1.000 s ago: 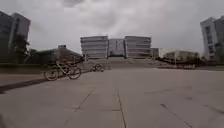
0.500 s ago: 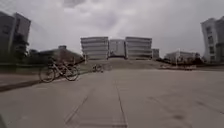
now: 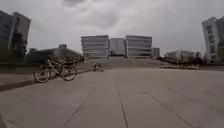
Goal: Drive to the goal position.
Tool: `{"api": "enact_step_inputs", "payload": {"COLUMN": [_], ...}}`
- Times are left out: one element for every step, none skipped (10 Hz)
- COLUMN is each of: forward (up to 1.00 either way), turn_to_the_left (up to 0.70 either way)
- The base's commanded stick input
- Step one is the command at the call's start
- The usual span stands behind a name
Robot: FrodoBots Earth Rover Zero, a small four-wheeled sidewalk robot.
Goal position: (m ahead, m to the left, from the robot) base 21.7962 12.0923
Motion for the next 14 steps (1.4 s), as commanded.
{"api": "enact_step_inputs", "payload": {"forward": [0.70, 0.70, 0.70, 0.70, 0.70, 0.70, 0.70, 0.70, 0.70, 0.70, 0.70, 0.70, 0.70, 0.70], "turn_to_the_left": [-0.01, -0.01, -0.01, -0.01, -0.01, -0.01, -0.01, -0.01, -0.01, -0.01, -0.01, -0.01, -0.01, -0.01]}}
